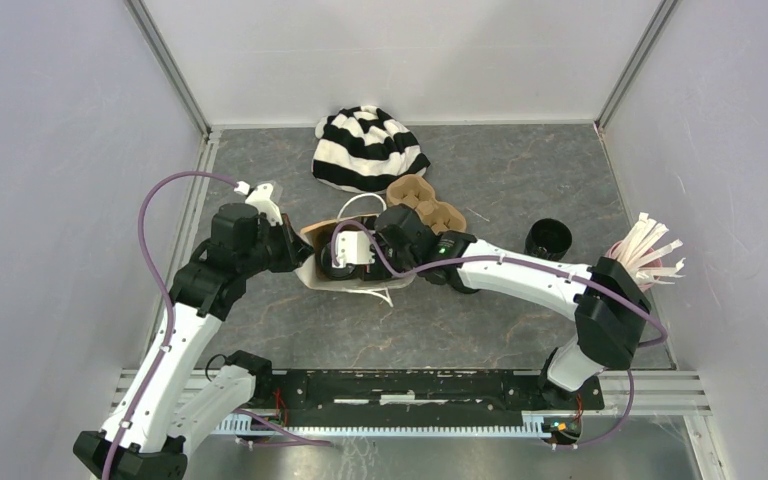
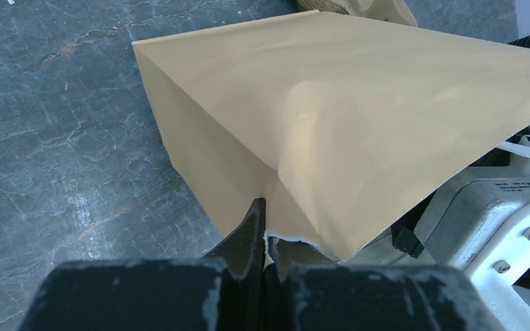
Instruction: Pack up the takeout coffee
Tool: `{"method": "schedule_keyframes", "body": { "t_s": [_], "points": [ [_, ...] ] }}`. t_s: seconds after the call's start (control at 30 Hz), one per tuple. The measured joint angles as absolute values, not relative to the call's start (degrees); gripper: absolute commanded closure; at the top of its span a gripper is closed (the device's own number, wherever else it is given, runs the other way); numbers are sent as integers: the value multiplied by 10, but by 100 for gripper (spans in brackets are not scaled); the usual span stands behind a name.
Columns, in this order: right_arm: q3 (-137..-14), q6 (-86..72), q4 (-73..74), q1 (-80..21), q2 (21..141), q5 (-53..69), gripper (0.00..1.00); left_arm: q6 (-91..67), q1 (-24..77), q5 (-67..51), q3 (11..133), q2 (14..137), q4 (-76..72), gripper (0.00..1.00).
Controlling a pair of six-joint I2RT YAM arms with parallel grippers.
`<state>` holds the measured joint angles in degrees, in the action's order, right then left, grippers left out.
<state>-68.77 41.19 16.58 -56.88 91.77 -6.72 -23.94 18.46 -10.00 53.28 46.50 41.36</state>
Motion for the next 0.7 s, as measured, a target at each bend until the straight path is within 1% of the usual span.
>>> {"method": "schedule_keyframes", "body": {
  "t_s": [0.27, 0.4, 0.7],
  "points": [
    [-680, 414, 143, -569, 926, -69, 54, -239, 184, -104, 535, 470, 415, 98],
    [-681, 407, 150, -569, 927, -70, 53, -240, 184, -113, 558, 496, 425, 98],
    [-715, 356, 232, -573, 927, -64, 52, -240, 183, -173, 632, 556, 494, 98]
  ]
}}
